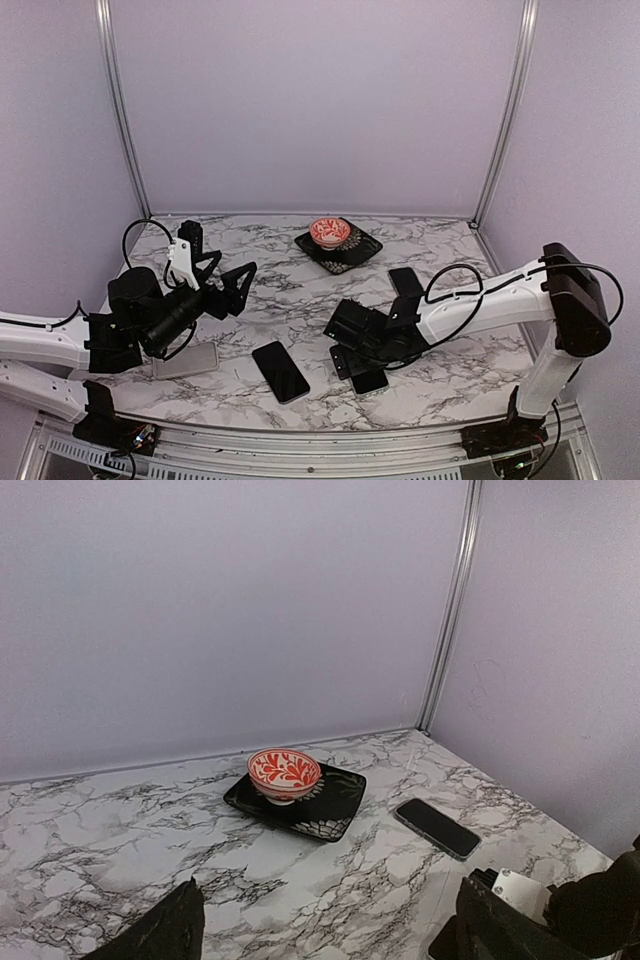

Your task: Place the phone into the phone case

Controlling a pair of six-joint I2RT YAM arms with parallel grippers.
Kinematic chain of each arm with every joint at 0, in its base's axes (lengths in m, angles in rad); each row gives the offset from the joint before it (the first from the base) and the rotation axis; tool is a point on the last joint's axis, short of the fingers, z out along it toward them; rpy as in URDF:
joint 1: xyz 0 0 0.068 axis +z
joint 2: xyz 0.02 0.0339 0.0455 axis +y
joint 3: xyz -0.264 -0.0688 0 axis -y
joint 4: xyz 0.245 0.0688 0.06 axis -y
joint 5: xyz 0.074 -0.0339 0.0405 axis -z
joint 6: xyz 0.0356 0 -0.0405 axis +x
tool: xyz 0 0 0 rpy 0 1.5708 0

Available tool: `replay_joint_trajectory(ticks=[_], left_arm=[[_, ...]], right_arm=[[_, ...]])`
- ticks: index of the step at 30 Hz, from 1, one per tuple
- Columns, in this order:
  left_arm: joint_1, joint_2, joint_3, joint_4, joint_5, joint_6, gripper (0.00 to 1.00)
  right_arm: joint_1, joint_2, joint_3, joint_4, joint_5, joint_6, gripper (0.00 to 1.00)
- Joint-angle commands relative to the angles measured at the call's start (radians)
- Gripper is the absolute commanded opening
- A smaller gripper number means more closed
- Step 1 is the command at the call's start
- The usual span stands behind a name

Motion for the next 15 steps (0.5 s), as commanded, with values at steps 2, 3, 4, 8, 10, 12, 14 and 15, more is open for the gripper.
replay_joint_trajectory(ticks=[2, 3, 4, 8, 10, 12, 14, 15], left_arm=[[0.002, -0.018, 0.021, -0.027, -0.02, 0.016, 0.88], [0.003, -0.017, 0.023, -0.028, -0.019, 0.016, 0.88], [0.002, -0.014, 0.024, -0.028, -0.02, 0.016, 0.88], [0.002, -0.011, 0.027, -0.031, -0.019, 0.015, 0.88], [0.002, -0.01, 0.026, -0.034, -0.019, 0.013, 0.88], [0.003, -0.008, 0.025, -0.035, -0.021, 0.014, 0.88], [0.002, -0.006, 0.026, -0.037, -0.025, 0.013, 0.88], [0.002, -0.005, 0.026, -0.037, -0.026, 0.012, 0.88]], right_arm=[[-0.053, -0.011, 0.06, -0.069, -0.118, -0.035, 0.99], [-0.073, -0.009, 0.054, -0.069, -0.181, -0.044, 0.99], [-0.091, -0.005, 0.047, -0.069, -0.237, -0.055, 0.99], [-0.114, 0.017, 0.032, -0.101, -0.296, -0.07, 0.99], [-0.114, 0.027, 0.034, -0.109, -0.306, -0.082, 0.99], [-0.109, 0.036, 0.039, -0.106, -0.323, -0.094, 0.99], [-0.097, 0.049, 0.052, -0.106, -0.327, -0.101, 0.99], [-0.093, 0.057, 0.059, -0.111, -0.327, -0.106, 0.99]])
